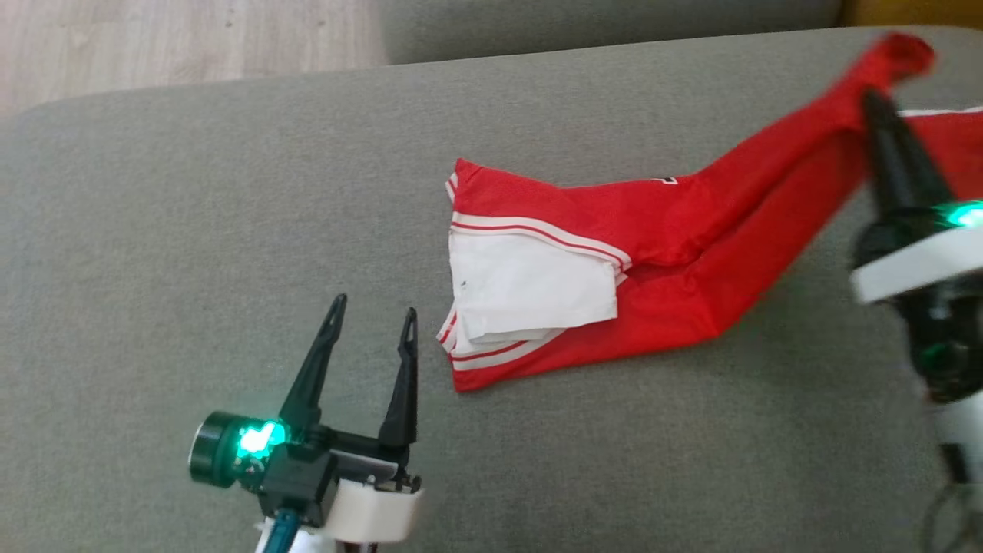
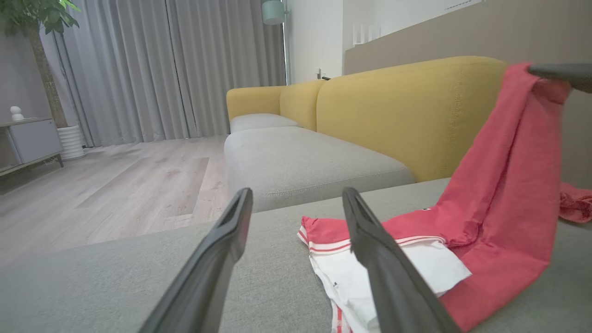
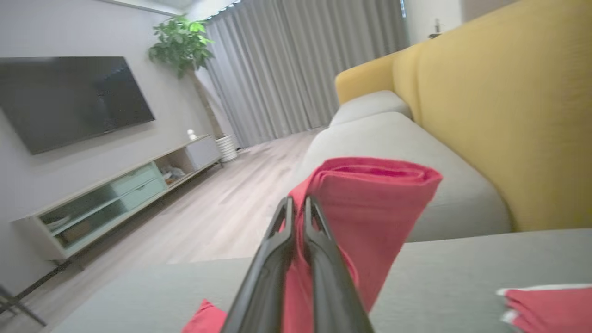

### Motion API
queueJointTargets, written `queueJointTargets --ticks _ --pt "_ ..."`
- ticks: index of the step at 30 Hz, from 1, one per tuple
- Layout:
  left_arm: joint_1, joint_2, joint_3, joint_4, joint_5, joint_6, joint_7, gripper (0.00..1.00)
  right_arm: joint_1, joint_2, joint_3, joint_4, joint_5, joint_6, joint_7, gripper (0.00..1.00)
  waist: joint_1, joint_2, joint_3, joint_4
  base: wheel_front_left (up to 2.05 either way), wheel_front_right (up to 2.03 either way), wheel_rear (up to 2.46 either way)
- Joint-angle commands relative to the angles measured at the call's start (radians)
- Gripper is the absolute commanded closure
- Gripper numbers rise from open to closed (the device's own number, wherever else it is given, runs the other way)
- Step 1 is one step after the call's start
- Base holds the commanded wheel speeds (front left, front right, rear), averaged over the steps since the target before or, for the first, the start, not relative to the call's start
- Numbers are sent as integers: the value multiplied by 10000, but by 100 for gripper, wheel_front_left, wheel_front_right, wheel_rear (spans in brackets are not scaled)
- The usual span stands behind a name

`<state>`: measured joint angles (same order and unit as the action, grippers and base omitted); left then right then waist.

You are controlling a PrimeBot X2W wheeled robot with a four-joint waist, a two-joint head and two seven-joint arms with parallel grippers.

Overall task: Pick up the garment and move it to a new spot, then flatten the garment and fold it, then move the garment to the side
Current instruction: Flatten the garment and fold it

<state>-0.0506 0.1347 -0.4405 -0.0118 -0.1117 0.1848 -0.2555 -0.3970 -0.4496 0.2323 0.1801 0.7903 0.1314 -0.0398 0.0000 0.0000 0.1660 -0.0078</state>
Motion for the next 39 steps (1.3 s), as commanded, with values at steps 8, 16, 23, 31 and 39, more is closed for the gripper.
queueJointTargets --ticks 8,16,23,31,39 --pt "-180 -337 538 -49 222 -356 -62 0 208 1983 1612 -1738 -1269 -7 1476 100 0 0 61 707 0 0 0" --pt "-192 -580 668 136 249 -540 -63 0 478 3177 3164 -69 -1259 -7 1375 100 0 0 123 1406 0 0 0" --pt "-114 -690 814 188 308 -511 -63 0 489 3760 3663 1280 -1213 -7 54 0 0 0 -46 1635 0 0 0" --pt "187 -760 1143 -113 325 -444 -63 0 1029 3561 2231 1205 -951 -7 -1985 0 0 0 -514 1349 0 0 0" --pt "824 -812 1603 -162 50 -397 -63 0 2755 2980 -583 425 -2324 -7 -2214 0 0 0 -1452 800 0 0 0"
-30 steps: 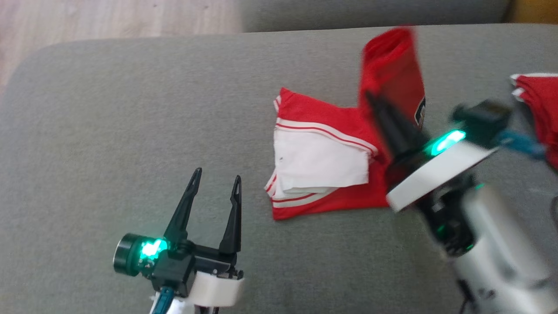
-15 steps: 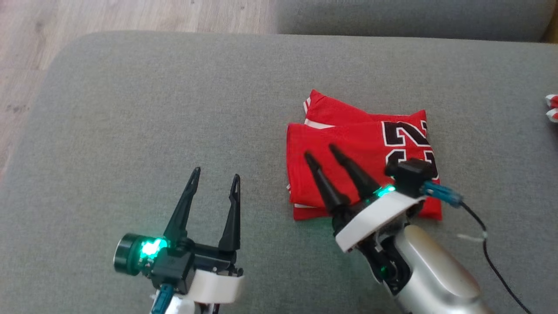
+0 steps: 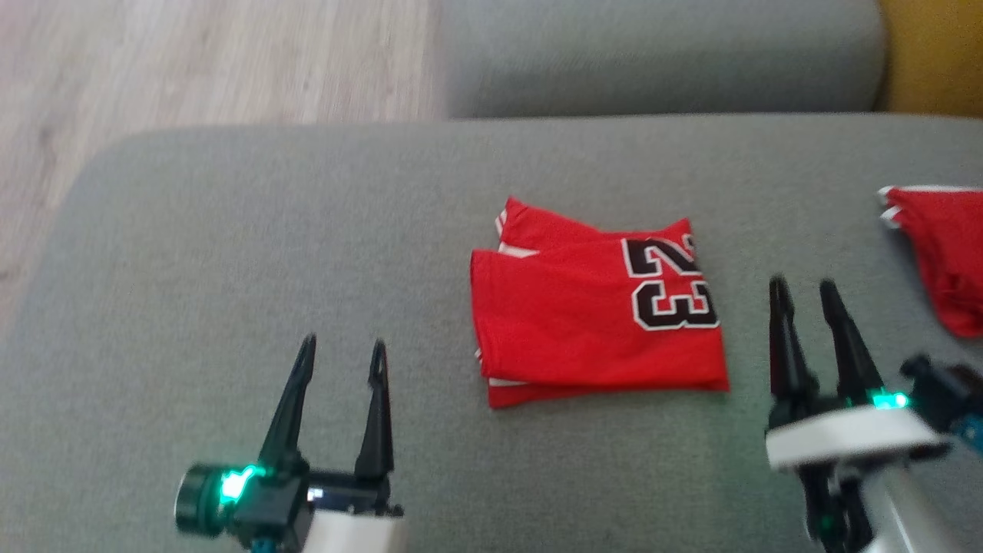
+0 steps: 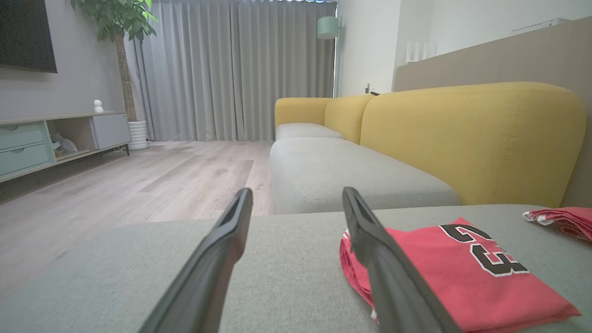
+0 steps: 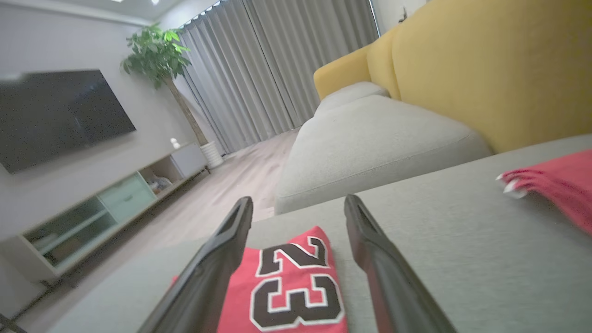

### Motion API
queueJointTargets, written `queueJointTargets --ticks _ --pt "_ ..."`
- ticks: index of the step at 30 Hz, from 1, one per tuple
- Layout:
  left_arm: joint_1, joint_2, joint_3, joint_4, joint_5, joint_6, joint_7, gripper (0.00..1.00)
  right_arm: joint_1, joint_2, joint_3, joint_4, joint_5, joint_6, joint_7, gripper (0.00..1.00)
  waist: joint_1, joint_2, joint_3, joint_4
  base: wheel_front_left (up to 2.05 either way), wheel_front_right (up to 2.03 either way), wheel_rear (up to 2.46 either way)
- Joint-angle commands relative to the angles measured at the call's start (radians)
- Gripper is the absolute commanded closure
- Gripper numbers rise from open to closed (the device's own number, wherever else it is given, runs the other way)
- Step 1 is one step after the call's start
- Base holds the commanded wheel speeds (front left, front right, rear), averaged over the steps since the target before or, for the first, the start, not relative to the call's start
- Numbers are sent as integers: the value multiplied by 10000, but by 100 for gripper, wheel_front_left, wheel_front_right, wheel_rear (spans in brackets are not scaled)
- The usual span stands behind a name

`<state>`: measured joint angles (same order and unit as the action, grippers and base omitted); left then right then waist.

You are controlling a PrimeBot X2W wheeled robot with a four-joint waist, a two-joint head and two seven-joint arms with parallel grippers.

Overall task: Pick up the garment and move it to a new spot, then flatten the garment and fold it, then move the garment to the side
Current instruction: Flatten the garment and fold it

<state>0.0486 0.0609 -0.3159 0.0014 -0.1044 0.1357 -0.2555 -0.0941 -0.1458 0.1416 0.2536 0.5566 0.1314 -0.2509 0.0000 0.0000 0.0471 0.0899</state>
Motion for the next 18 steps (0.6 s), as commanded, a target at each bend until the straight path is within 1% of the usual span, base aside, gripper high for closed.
queueJointTargets --ticks 1,2,4,10,18 --pt "-45 -77 402 -244 -42 99 -63 0 5 -142 169 -414 -408 -7 -104 0 0 0 -410 -233 0 0 0" --pt "67 -80 439 -186 -45 96 -63 0 251 -250 138 -536 -867 -7 -105 0 0 0 -503 -282 0 0 0" --pt "337 -85 545 71 12 68 -63 0 907 -173 73 -698 -1399 -7 -106 0 0 0 -800 -431 0 0 0" --pt "732 -93 837 554 42 19 -63 0 1608 -49 191 -855 -1966 -7 -107 0 0 0 -1190 -554 0 0 0" --pt "984 -101 1149 836 13 -61 -63 0 1828 56 389 -799 -2391 -7 -108 0 0 0 -1399 -583 0 0 0"
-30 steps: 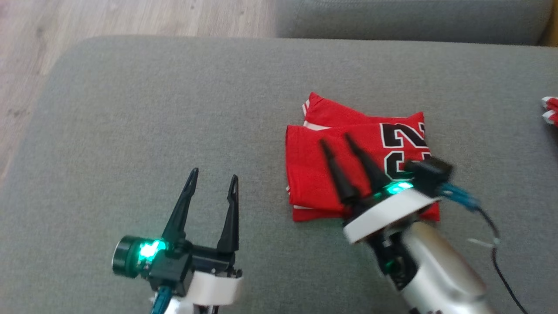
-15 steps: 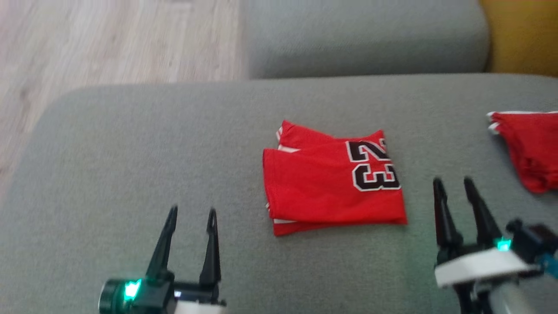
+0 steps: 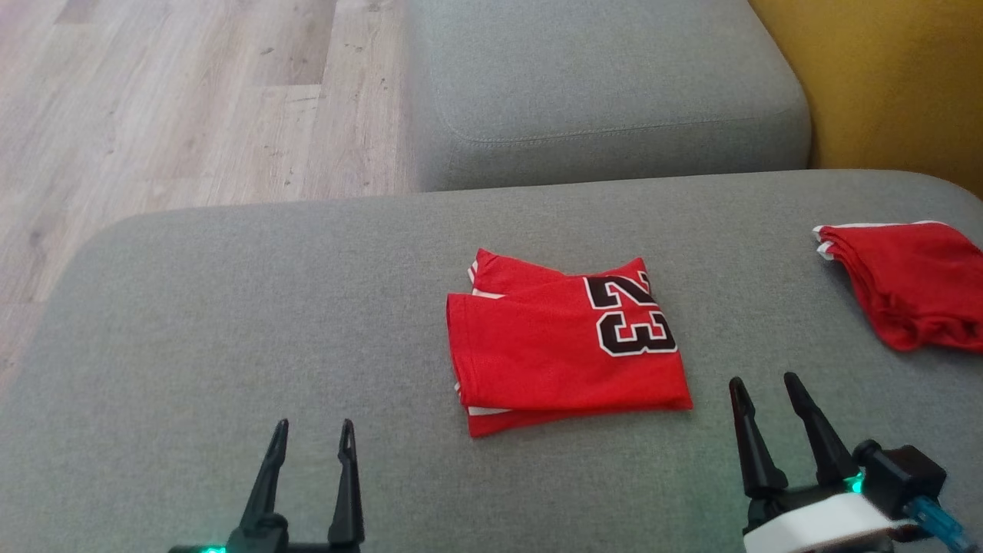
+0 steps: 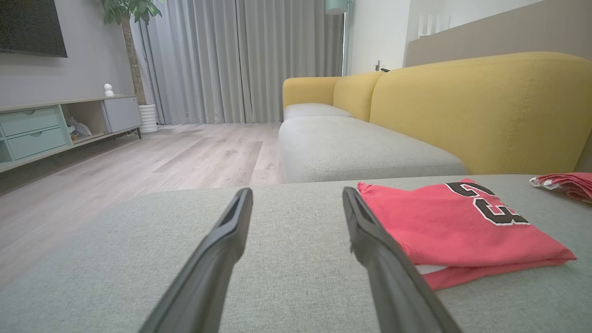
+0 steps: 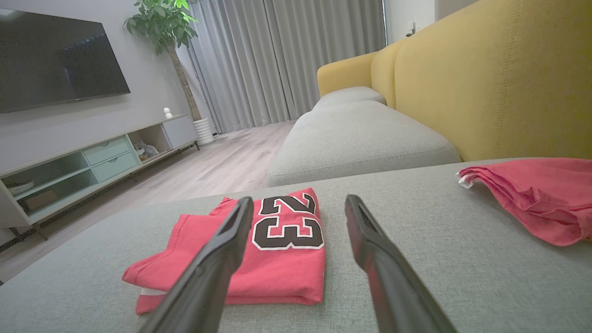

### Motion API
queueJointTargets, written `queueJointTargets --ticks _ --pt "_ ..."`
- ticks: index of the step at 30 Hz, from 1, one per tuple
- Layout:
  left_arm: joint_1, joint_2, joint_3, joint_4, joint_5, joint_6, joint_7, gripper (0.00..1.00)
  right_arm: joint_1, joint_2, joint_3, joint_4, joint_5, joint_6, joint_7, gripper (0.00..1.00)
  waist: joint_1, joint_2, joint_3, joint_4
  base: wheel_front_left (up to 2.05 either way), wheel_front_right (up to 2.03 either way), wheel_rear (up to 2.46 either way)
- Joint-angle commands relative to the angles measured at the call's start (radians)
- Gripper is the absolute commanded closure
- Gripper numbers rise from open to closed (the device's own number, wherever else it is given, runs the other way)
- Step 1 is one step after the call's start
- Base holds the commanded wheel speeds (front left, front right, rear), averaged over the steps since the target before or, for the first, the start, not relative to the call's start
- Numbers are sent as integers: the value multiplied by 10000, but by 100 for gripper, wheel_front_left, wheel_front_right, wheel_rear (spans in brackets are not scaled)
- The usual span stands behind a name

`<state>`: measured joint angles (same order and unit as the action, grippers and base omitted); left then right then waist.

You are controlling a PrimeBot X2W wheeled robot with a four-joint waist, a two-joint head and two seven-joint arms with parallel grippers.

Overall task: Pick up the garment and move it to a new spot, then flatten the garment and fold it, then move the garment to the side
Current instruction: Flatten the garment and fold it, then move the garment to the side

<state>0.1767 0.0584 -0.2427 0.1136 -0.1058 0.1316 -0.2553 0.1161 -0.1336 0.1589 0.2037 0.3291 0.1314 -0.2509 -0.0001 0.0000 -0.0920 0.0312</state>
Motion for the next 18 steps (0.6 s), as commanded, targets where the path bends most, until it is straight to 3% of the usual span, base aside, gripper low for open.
queueJointTargets --ticks 1,18 --pt "-287 -76 437 -271 28 -32 -65 0 -268 -60 220 -293 -146 -7 -108 0 1 0 -17 6 0 0 0" --pt "-195 -80 503 -183 10 -31 -65 0 -199 -15 -4 -155 -639 -7 -108 0 1 0 -115 75 0 0 0"
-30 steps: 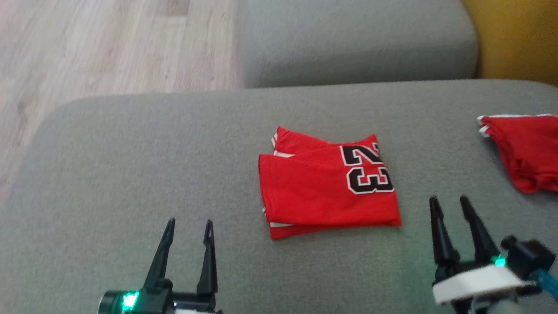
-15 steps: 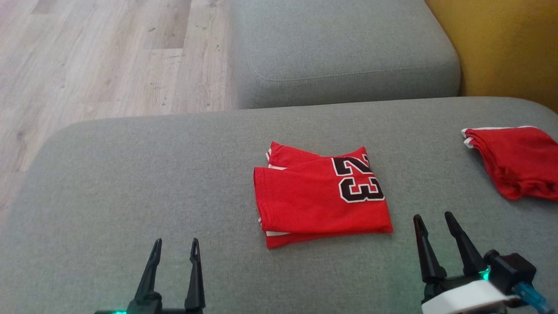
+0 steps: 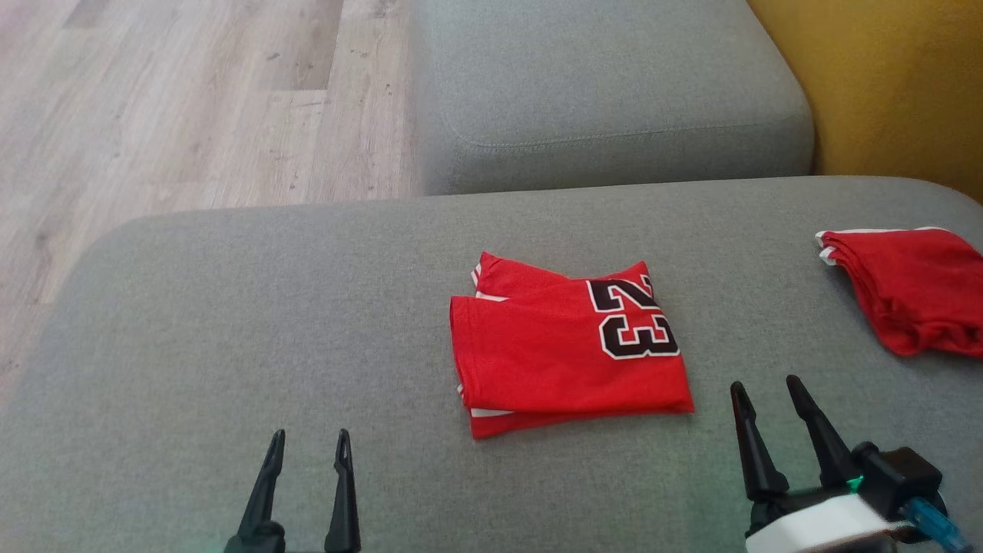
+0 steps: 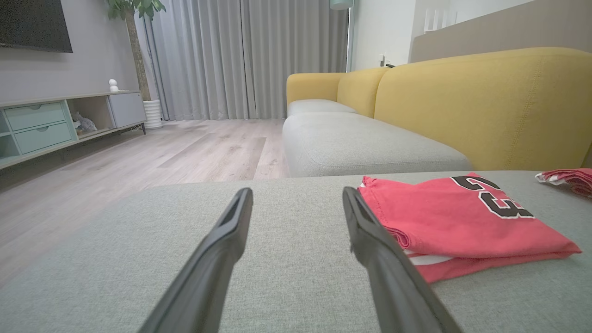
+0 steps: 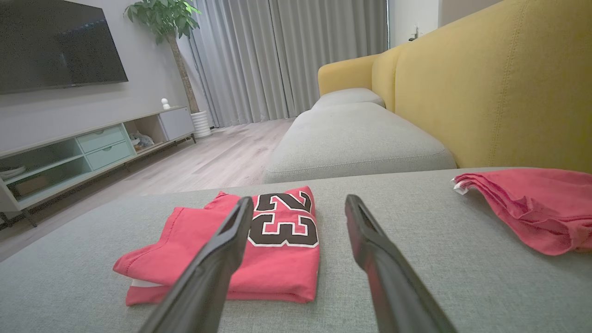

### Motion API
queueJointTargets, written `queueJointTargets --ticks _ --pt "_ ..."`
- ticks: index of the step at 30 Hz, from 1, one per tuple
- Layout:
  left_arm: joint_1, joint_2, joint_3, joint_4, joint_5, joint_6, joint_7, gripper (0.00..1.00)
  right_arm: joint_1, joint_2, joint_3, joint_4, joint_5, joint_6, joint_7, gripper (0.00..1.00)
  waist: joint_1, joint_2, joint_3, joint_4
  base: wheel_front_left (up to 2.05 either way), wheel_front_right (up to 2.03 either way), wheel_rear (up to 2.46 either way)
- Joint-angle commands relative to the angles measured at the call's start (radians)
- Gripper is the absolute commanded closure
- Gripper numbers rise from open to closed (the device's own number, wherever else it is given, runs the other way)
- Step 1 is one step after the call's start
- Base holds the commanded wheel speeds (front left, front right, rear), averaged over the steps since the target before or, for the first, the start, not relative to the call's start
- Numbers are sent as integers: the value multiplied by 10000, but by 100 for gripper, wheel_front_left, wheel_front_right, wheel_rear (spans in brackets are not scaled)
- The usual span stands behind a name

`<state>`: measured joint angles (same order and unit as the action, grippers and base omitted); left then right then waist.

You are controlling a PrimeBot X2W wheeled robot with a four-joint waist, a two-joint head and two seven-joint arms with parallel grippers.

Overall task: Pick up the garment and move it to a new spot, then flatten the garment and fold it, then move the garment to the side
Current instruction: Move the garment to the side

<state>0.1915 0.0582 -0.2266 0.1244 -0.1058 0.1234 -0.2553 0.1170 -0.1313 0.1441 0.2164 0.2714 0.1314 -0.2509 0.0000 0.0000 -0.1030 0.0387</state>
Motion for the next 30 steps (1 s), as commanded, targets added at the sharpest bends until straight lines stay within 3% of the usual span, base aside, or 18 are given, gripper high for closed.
queueJointTargets --ticks 1,19,30 --pt "-339 -79 331 -274 13 54 -65 0 -200 -32 126 -272 -77 -7 -108 0 0 0 -19 0 0 0 0" --pt "-427 -79 58 -230 25 -53 -65 0 -60 92 -216 83 -340 -7 -108 0 0 0 152 411 0 0 0" --pt "-641 -79 -214 -596 34 34 -65 0 -1378 90 -490 1756 -164 -7 -109 0 0 0 993 711 0 0 0"
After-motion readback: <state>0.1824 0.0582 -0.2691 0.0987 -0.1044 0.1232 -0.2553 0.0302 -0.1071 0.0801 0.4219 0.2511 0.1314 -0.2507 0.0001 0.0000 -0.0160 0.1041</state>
